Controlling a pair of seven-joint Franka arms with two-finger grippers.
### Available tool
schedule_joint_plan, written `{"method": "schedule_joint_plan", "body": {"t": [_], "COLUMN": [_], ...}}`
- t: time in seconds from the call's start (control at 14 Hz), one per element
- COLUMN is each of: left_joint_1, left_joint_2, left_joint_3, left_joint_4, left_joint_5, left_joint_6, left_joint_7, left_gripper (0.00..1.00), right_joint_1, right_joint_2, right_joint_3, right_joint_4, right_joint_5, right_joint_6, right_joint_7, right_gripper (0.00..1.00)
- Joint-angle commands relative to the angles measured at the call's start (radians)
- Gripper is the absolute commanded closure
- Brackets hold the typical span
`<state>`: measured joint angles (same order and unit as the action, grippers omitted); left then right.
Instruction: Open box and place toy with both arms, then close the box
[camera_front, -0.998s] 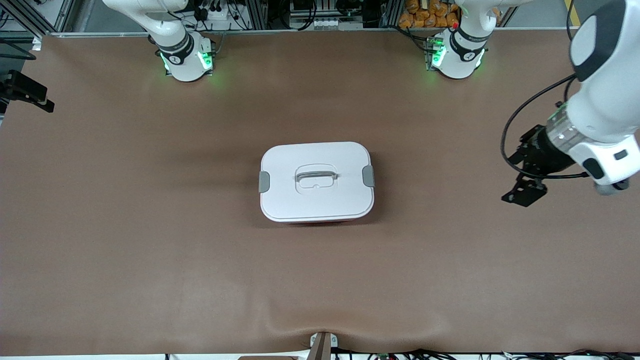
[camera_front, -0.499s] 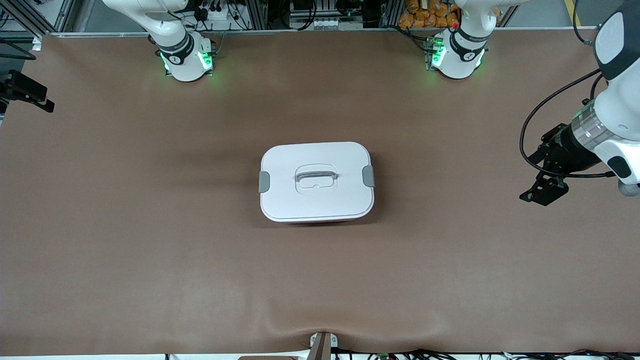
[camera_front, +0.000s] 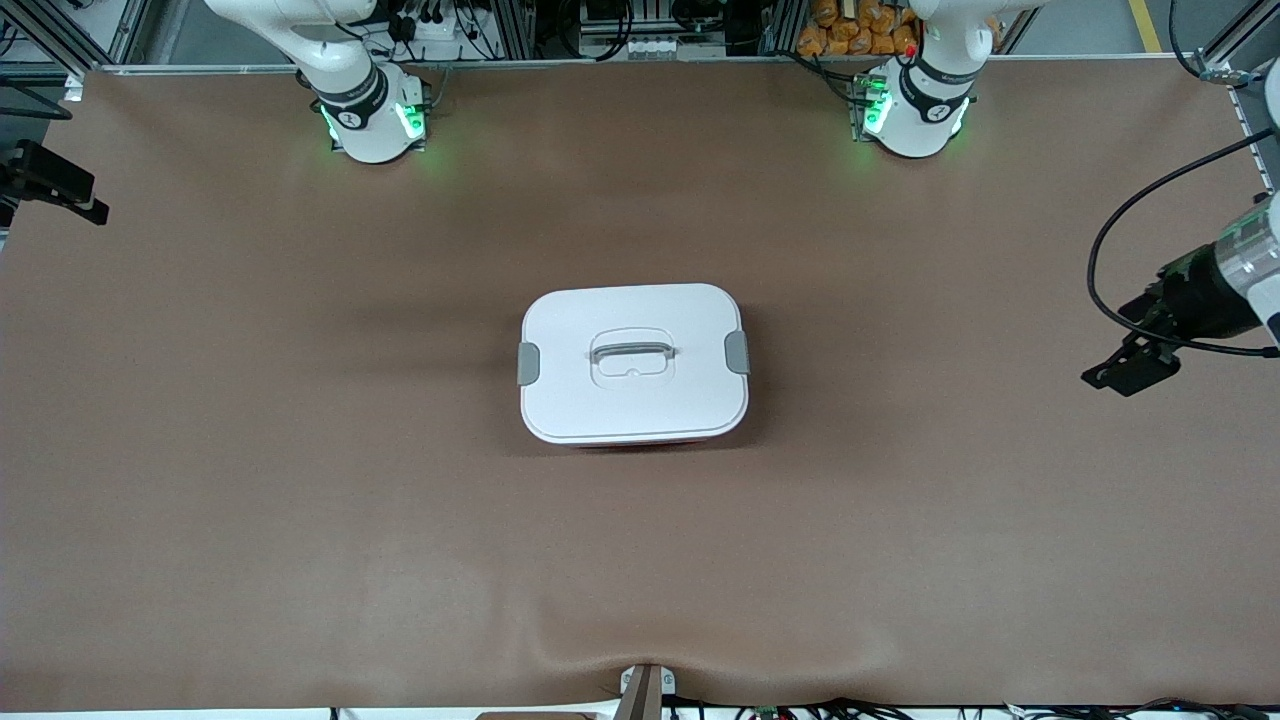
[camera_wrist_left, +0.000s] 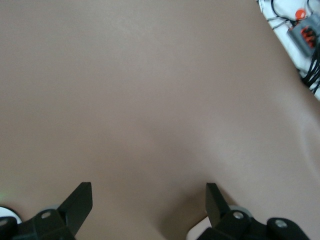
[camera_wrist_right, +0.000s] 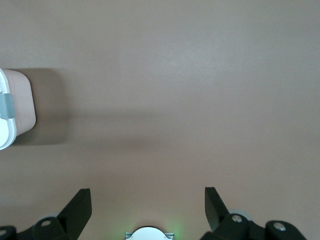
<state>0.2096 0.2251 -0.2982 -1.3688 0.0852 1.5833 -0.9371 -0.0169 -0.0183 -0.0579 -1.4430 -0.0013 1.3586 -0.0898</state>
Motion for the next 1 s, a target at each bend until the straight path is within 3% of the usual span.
{"method": "schedule_joint_plan", "body": {"t": [0.0, 0.29, 0.93], "left_joint_1": [0.039, 0.037, 0.042], "left_joint_2": [-0.035, -0.07, -0.122], "left_joint_3": [-0.009, -0.01, -0.007], "left_joint_4": [-0.012, -0.015, -0.024], "left_joint_5": [-0.005, -0.002, -0.001], "left_joint_6": [-0.037, -0.045, -0.108], "left_joint_7": [0.115, 0.303, 0.447], "left_gripper": [0.0, 0.0, 0.0], "right_joint_1": [0.006, 0.006, 0.006], "right_joint_2": [-0.017, -0.017, -0.017], "right_joint_3": [-0.007, -0.007, -0.007], "right_joint_4": [-0.013, -0.013, -0.013], "right_joint_5": [0.014, 0.014, 0.014], "right_joint_6": [-0.001, -0.001, -0.001], "right_joint_7": [-0.002, -0.002, -0.002], "right_gripper": [0.0, 0.0, 0.0]}}
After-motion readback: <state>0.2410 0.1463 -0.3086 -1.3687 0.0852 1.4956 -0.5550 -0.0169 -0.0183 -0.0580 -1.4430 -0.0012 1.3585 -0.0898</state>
